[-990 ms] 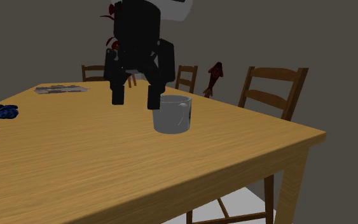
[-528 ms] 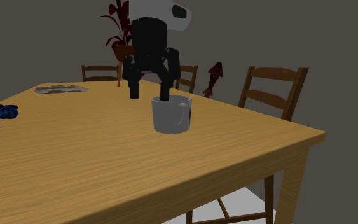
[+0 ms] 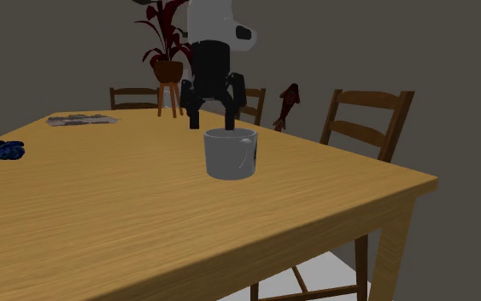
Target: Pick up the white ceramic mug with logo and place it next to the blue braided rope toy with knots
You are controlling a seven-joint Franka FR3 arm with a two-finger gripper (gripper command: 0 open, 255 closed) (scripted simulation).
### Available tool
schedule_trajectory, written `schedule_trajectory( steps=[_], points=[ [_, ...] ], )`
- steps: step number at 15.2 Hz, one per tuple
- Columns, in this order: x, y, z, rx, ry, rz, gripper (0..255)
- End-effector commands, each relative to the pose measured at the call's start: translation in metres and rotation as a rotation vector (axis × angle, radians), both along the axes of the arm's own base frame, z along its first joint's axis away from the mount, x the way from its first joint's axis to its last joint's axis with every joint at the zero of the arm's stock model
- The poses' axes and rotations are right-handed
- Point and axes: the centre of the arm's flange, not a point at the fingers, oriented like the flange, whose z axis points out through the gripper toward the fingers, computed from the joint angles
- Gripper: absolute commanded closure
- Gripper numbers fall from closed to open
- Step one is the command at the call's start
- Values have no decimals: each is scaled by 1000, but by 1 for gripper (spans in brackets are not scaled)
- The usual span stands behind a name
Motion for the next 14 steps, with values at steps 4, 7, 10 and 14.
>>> schedule_trajectory(
  steps=[4,7,10,14],
  points=[
    [-1,0,-24,0,-2,0,0],
    [-2,-1,-33,0,-2,0,0],
    [-2,-1,-33,0,-2,0,0],
    [-2,-1,-33,0,-2,0,255]
  ],
)
